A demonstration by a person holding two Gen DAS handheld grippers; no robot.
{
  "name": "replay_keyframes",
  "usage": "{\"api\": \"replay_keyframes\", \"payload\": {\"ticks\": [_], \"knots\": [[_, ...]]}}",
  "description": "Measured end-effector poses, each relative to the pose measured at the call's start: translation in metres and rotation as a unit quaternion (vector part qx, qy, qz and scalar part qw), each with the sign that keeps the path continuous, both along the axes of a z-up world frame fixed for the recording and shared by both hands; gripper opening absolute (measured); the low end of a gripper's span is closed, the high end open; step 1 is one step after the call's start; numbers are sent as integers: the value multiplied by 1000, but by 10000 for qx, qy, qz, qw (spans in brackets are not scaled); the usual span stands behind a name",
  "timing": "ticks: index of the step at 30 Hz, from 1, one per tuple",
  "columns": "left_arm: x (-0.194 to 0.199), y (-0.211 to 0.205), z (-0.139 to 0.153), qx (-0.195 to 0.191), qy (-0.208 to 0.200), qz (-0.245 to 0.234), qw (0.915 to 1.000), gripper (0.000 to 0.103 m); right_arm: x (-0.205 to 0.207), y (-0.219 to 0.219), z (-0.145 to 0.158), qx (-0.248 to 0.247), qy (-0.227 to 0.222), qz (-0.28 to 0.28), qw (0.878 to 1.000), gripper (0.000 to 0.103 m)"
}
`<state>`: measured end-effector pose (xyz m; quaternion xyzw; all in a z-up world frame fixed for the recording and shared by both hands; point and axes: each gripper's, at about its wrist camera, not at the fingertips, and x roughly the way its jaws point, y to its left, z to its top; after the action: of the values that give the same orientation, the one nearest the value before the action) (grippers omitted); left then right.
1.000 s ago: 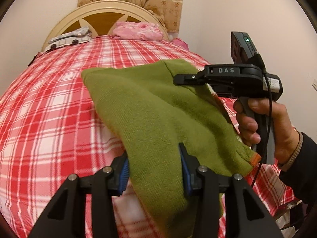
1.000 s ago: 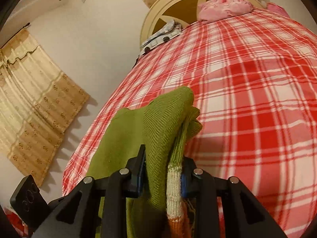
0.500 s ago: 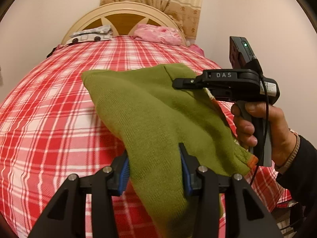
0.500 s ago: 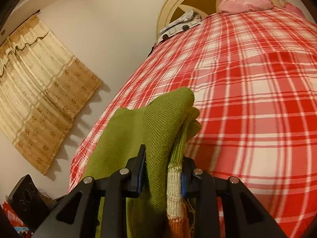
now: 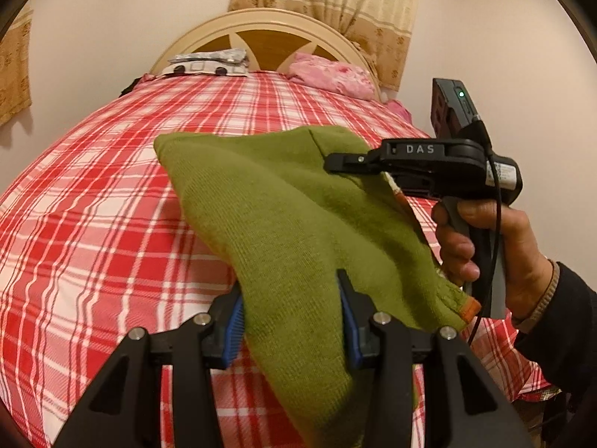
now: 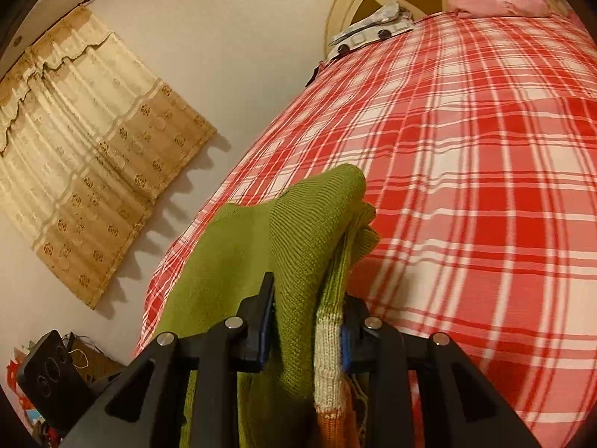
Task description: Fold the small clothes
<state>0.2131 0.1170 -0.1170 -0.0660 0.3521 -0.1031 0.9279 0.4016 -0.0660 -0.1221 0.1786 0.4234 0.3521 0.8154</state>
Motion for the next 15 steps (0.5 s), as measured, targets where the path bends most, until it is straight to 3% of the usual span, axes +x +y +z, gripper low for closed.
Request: {"api": "replay_keyframes", "payload": {"ticks": [15], "knots": [[-23, 39, -7, 2, -40, 451, 9990, 45, -2, 66, 1, 98, 9, 491, 9987, 28]]}}
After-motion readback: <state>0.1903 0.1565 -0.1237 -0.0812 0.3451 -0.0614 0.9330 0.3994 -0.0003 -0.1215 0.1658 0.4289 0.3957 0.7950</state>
